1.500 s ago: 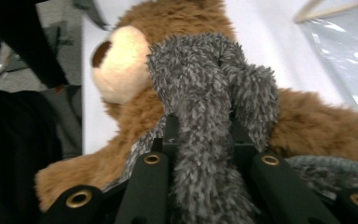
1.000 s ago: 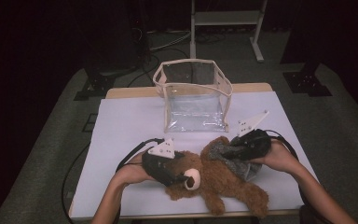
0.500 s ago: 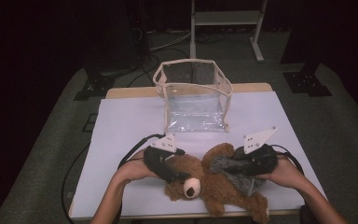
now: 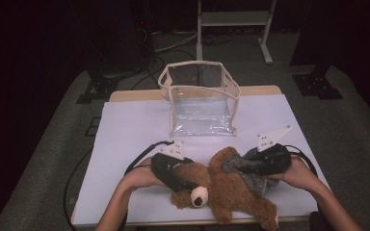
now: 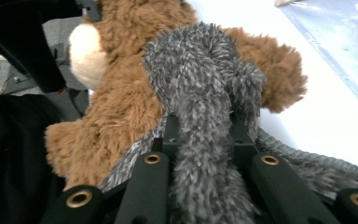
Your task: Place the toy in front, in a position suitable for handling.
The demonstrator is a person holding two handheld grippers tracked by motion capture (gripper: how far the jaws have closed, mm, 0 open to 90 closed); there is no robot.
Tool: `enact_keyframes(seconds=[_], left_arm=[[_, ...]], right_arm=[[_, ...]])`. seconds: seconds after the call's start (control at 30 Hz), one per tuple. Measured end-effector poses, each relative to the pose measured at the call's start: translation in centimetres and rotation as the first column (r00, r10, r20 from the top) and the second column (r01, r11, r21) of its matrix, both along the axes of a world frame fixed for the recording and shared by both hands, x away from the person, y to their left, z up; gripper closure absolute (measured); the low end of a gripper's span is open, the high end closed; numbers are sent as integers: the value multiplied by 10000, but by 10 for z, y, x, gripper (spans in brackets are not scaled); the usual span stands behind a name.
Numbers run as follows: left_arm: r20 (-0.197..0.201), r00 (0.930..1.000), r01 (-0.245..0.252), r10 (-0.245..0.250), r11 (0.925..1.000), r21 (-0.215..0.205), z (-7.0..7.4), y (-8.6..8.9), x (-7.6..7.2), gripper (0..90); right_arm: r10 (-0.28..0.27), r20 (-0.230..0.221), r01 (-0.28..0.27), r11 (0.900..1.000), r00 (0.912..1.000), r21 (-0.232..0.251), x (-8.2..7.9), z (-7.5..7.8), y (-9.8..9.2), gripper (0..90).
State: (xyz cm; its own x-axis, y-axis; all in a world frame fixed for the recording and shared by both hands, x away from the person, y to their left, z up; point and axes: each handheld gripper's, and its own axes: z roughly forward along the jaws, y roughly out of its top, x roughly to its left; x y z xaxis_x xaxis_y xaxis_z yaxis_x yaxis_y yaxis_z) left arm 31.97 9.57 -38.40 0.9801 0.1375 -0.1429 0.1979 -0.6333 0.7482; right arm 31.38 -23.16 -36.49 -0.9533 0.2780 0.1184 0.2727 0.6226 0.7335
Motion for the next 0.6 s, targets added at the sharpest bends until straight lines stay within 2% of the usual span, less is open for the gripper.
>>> enact_keyframes(seconds=[0.07, 0.3, 0.4, 0.6], left_arm=[[-156, 9999, 24, -24, 10000, -13, -2, -3, 1, 100], [-360, 9993, 45, -56, 9995, -320, -2, -13, 3, 96], [-407, 9991, 86, -91, 9999, -125, -2, -18, 3, 101], [-909, 9958, -78, 123, 9987, 497, -5, -24, 8, 104]], right_arm=[[74, 3, -74, 10000, 10000, 51, -3, 0, 0, 745], [132, 106, -133, 9998, 9999, 140, -11, -2, 0, 746], [156, 124, -158, 9998, 9998, 136, -13, -2, 1, 746], [246, 271, -247, 9997, 9993, 43, -14, -2, 3, 746]])
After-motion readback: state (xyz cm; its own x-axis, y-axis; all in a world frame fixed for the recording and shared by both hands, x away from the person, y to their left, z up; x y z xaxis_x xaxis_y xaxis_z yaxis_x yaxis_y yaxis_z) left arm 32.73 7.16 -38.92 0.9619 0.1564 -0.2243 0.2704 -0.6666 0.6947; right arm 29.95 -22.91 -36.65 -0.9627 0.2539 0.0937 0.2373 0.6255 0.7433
